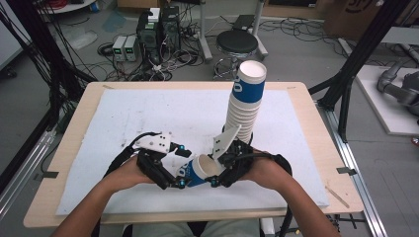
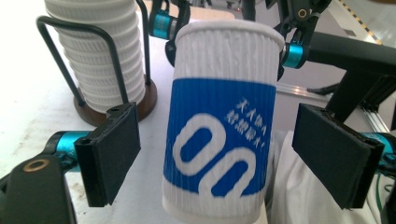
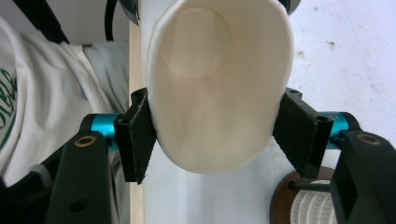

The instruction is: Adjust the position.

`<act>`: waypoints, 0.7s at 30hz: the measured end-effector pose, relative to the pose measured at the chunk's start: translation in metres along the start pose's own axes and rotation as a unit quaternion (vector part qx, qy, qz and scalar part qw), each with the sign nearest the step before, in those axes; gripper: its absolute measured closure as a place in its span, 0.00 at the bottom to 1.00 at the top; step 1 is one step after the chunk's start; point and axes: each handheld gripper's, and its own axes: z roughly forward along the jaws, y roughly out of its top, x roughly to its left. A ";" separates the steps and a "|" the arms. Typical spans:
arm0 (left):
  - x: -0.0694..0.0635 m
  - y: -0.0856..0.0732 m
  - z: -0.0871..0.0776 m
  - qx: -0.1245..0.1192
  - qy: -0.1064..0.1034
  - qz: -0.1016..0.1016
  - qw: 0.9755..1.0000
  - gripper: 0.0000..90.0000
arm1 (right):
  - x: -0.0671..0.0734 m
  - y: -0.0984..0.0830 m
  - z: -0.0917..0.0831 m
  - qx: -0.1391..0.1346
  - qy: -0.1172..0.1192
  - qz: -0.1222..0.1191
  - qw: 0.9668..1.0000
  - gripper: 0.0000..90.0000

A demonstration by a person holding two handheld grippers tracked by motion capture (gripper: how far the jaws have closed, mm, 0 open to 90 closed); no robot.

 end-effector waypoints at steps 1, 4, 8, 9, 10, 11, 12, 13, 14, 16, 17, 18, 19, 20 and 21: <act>0.000 0.000 0.001 0.008 0.002 0.001 1.000 0.18 | 0.000 0.002 0.001 0.006 0.001 -0.001 1.000 0.39; 0.002 0.000 0.004 0.022 -0.002 -0.002 1.000 0.20 | 0.000 0.008 0.002 0.019 0.000 -0.011 1.000 0.39; 0.002 0.000 0.009 0.036 -0.009 0.001 0.999 0.22 | 0.001 0.015 0.004 0.043 0.003 -0.018 0.999 0.39; 0.002 0.000 0.010 0.040 -0.013 -0.002 0.999 0.23 | 0.001 0.016 0.005 0.047 0.003 -0.018 0.999 0.39; 0.002 0.000 0.011 0.045 -0.015 -0.001 0.999 0.24 | 0.001 0.017 0.006 0.051 0.004 -0.020 0.998 0.39; 0.002 0.000 0.012 0.048 -0.016 0.001 0.999 0.25 | 0.002 0.018 0.007 0.055 0.008 -0.020 0.998 0.39; 0.002 0.000 0.013 0.052 -0.017 0.000 0.998 0.25 | 0.002 0.019 0.008 0.058 0.008 -0.021 0.998 0.39; 0.002 0.000 0.014 0.054 -0.019 -0.004 0.998 0.26 | 0.002 0.019 0.009 0.061 0.009 -0.024 0.998 0.39; 0.002 0.000 0.015 0.058 -0.021 -0.003 0.998 0.27 | 0.002 0.020 0.009 0.065 0.010 -0.024 0.998 0.39; 0.003 -0.001 0.016 0.064 -0.025 -0.003 0.998 0.29 | 0.003 0.021 0.011 0.070 0.008 -0.028 0.997 0.39; 0.003 -0.001 0.017 0.066 -0.029 0.001 0.997 0.31 | 0.003 0.022 0.012 0.072 0.008 -0.030 0.997 0.39; 0.002 -0.001 0.018 0.069 -0.032 0.004 0.997 0.33 | 0.003 0.023 0.012 0.074 0.009 -0.031 0.997 0.39; 0.002 -0.001 0.018 0.070 -0.030 0.005 0.997 0.35 | 0.004 0.023 0.012 0.078 0.010 -0.031 0.996 0.39; 0.002 -0.001 0.018 0.069 -0.028 0.008 0.997 0.35 | 0.004 0.024 0.013 0.079 0.010 -0.034 0.996 0.39; 0.002 -0.001 0.019 0.069 -0.028 0.008 0.997 0.36 | 0.004 0.024 0.013 0.082 0.008 -0.034 0.996 0.39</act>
